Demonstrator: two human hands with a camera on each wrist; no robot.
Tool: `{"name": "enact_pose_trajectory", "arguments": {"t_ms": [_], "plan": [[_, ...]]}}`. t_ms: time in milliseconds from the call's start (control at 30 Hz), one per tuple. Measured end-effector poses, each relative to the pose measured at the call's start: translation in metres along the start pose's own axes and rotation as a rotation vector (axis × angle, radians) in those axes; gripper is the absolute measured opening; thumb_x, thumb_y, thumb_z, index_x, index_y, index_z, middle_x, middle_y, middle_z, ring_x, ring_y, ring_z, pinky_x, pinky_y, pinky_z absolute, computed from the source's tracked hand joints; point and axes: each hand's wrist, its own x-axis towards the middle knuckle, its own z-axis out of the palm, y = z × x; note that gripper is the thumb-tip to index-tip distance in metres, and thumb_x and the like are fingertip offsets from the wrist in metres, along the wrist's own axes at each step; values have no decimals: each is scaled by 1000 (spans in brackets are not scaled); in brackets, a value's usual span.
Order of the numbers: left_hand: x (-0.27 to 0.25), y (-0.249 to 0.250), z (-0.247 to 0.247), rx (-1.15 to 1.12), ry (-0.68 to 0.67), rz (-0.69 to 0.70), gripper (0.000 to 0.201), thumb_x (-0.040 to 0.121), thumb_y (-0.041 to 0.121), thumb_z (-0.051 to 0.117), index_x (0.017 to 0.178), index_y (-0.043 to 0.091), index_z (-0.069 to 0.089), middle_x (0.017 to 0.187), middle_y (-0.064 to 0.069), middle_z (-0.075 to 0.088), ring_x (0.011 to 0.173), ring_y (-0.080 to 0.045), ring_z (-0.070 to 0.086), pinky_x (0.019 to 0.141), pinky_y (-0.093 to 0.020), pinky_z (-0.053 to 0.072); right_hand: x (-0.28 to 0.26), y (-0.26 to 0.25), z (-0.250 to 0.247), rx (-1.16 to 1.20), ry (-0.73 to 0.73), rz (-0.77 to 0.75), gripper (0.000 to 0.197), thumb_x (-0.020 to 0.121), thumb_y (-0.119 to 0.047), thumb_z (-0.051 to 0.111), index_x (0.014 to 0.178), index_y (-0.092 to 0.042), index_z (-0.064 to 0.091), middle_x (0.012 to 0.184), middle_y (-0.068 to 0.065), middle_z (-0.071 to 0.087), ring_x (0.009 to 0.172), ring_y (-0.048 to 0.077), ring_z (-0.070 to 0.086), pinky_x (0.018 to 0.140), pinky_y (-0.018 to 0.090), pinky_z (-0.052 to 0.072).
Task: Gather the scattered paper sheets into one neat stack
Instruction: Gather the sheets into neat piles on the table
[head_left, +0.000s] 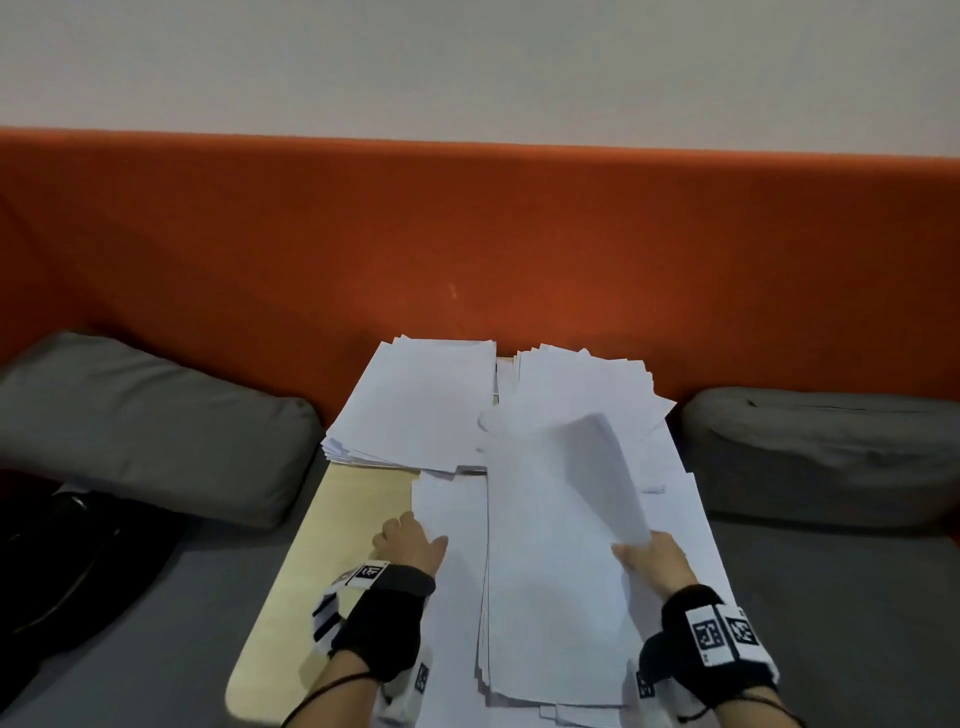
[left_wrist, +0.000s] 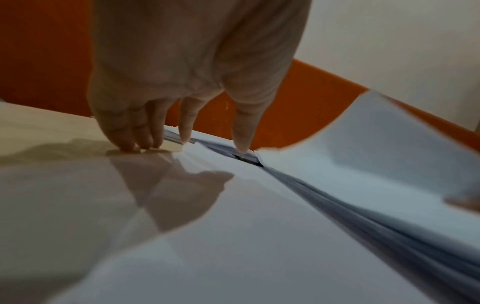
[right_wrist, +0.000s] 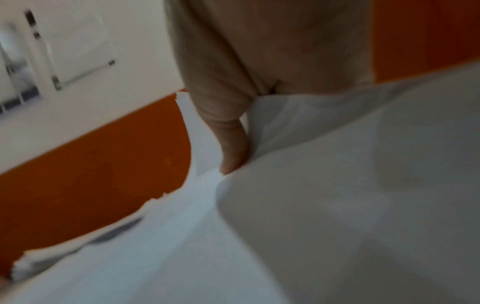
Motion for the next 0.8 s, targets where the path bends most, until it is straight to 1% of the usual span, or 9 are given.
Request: {"name": "enact_pose_trajectory", "arguments": {"t_ms": [67, 133, 267, 367, 433, 533, 600, 733, 800], "plan": [[0, 2, 2, 21, -12, -12, 60, 90, 34, 55, 137, 6, 31, 141, -15, 34, 130, -32, 34, 106, -34, 31, 3, 11, 9, -19, -21, 59, 34, 87, -13, 59, 117, 3, 55, 97, 13, 56, 90, 27, 52, 77, 29, 38], [1, 3, 0, 38, -29, -27, 58, 91, 32, 55, 136, 6, 30, 139, -15, 35, 128, -33, 36, 106, -34, 32, 6, 14, 11, -17, -28, 80, 39, 87, -13, 59, 121, 5, 53, 99, 13, 56, 92, 27, 52, 78, 30, 38], [3, -2, 2, -105, -52, -12, 55, 88, 14, 58, 134, 2, 30, 133, -20, 41, 121, -35, 46, 102, -39, 41, 11, 16, 11, -17, -31, 86, 39, 87, -13, 60, 121, 5, 53, 99, 13, 56, 92, 28, 52, 79, 30, 38], [0, -6, 2, -251, -24, 11, 55, 87, 0, 54, 134, 7, 27, 120, -22, 53, 109, -36, 56, 92, -40, 49, 12, 17, 12, -10, -38, 94, 38, 87, -14, 60, 119, 4, 55, 96, 13, 57, 90, 28, 53, 78, 30, 39], [-1, -7, 1, -315, 13, 24, 56, 87, -3, 52, 134, 11, 26, 112, -22, 59, 101, -36, 59, 88, -39, 51, 12, 17, 11, -4, -41, 100, 36, 86, -15, 60, 117, 3, 55, 95, 14, 57, 89, 29, 54, 78, 31, 39], [4, -12, 3, -513, 21, 44, 55, 86, -5, 53, 131, 13, 28, 114, -21, 61, 101, -36, 59, 94, -44, 49, 12, 18, 11, -1, -48, 95, 30, 86, -16, 61, 111, 0, 56, 95, 15, 58, 89, 29, 54, 77, 31, 39], [4, -15, 3, -627, 20, 77, 46, 88, -7, 49, 126, 16, 33, 115, -21, 58, 101, -33, 57, 96, -41, 47, 12, 19, 11, 3, -52, 89, 27, 86, -17, 61, 108, -2, 56, 94, 15, 58, 88, 29, 54, 77, 31, 39], [2, -20, 3, -671, 63, 173, 43, 92, -9, 36, 112, 28, 42, 104, -18, 52, 87, -25, 47, 80, -29, 39, 12, 19, 10, 1, -57, 86, 29, 86, -16, 62, 109, 0, 56, 94, 16, 58, 88, 30, 55, 79, 34, 42], [-1, -22, 3, -680, 39, 199, 41, 91, -7, 42, 115, 27, 45, 109, -12, 53, 94, -25, 51, 83, -28, 39, 12, 19, 10, -1, -57, 86, 32, 86, -17, 62, 112, 2, 56, 95, 15, 58, 89, 30, 55, 79, 34, 42]]}}
